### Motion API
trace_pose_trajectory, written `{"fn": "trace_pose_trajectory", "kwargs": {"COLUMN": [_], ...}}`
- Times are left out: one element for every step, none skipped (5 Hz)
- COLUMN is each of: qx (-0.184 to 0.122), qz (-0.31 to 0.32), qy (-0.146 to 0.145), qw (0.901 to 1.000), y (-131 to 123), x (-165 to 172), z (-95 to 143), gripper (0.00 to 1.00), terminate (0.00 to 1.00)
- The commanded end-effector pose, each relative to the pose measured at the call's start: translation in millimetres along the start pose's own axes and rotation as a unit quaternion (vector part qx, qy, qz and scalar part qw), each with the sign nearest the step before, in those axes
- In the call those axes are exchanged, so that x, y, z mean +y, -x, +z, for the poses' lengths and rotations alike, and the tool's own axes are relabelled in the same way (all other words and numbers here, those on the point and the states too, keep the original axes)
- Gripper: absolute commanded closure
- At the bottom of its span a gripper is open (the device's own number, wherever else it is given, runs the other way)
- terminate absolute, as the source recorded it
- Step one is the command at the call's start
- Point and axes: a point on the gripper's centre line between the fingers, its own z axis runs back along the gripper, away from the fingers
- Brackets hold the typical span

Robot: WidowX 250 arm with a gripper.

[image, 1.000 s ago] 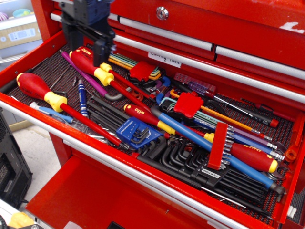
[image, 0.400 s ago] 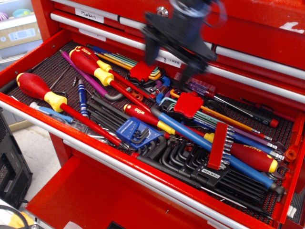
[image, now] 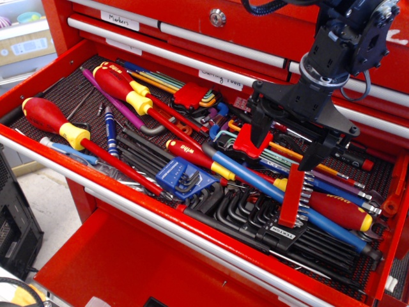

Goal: Pick up bit holder

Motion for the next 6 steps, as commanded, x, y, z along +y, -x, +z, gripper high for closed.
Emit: {"fn": "trace_pose_trajectory", "kwargs": {"qx": [-0.019,-0.05,-0.055,-0.057,-0.049,-0.039], "qz": [0.037,0.051,0.053,0.055,0.059,0.067], "qy": [0.009,0.0,-0.01,0.009,0.036,0.059], "qw": [0.9991,0.9975,0.997,0.9968,0.9964,0.9952], "y": [-1.0,0.6,2.3,3.9,4.6,2.4], "x": [-20.6,-32.2,-31.4,-30.8,-29.9,-28.5], "z": [-4.1,-15.2,-23.5,-29.6,-34.6,-37.5], "gripper": [0.0,0.0,0.0,0.0,0.0,0.0], "terminate": [0.0,0.0,0.0,0.0,0.0,0.0]}}
